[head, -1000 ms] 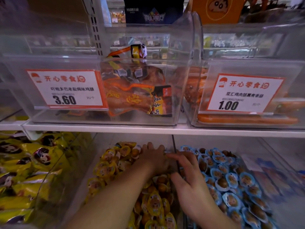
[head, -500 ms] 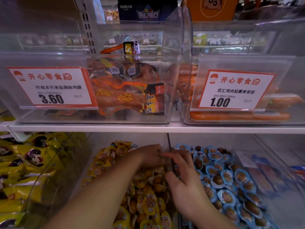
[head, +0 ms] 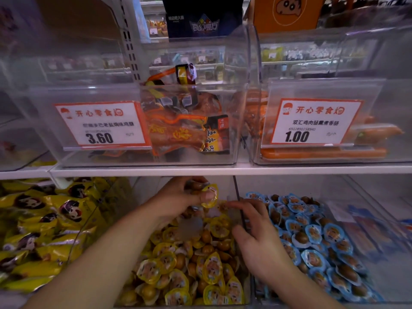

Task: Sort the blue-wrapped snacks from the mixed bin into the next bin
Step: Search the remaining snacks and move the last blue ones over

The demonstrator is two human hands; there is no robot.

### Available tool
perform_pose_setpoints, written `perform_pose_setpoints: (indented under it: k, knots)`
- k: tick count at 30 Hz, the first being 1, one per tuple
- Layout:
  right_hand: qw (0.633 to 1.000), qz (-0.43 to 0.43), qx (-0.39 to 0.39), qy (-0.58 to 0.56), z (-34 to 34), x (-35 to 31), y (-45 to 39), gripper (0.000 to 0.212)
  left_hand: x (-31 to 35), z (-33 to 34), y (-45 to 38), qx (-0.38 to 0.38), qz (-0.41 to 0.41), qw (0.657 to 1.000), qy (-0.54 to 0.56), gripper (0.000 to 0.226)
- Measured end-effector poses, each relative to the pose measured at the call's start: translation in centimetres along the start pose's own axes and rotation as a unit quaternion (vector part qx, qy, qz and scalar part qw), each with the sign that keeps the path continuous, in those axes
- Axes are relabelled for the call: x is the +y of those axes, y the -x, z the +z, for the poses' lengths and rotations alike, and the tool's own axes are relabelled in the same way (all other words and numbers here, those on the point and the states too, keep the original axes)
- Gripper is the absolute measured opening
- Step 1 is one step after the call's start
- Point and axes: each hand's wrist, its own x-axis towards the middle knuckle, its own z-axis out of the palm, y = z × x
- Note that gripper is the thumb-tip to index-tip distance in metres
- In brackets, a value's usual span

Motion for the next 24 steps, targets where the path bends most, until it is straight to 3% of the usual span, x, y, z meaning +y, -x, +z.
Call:
perform_pose_setpoints:
  k: [2,5,7,9,11,13,15,17,20,22,24]
  knots:
    - [0.998,-0.018,0.025,0.046,-0.3,-0.6,0.3,0.04,0.3,-0.6,3.1,0.048,-0.051,0.99,0.12,0.038]
    - [0.977,-0.108,0.112,0.148,-0.1,-2.2,0.8,0.037,-0.2,-1.3,7.3,0.107,-0.139,0.929,0.326,0.033]
    - [0.97,-0.154,0.132,0.136,0.6,-3.9,1.5,0.033,-1.0,-1.7,9.8,0.119,-0.155,0.897,0.396,0.038]
    - [0.974,-0.174,0.106,0.095,1.8,-5.2,2.3,0.031,-1.4,-1.6,11.5,0.126,-0.155,0.877,0.437,0.043]
    - [0.992,-0.116,0.037,0.016,3.5,-6.0,2.7,0.026,-1.8,-1.3,12.2,0.128,-0.138,0.871,0.454,0.038]
    - [0.991,0.014,-0.058,-0.117,5.0,-6.7,2.8,0.03,-1.9,-0.8,12.4,0.139,-0.119,0.873,0.452,0.029]
    - [0.967,0.107,-0.125,-0.193,6.2,-7.0,2.4,0.035,-2.4,-0.2,12.2,0.151,-0.108,0.884,0.43,0.025]
    - [0.97,0.098,-0.146,-0.168,7.1,-6.7,2.2,0.031,-2.8,0.2,12.1,0.169,-0.1,0.909,0.367,0.022]
    - [0.989,0.044,-0.112,-0.087,7.6,-5.8,1.4,0.022,-3.8,-0.5,11.8,0.194,-0.081,0.962,0.173,0.019]
    - [0.994,0.03,-0.082,-0.062,7.5,-5.4,0.7,0.02,-4.1,-2.0,11.5,0.202,-0.06,0.973,0.092,0.021]
    - [0.997,0.03,-0.044,-0.056,7.2,-5.1,0.1,0.022,-4.3,-3.3,11.2,0.214,-0.066,0.971,0.089,0.022]
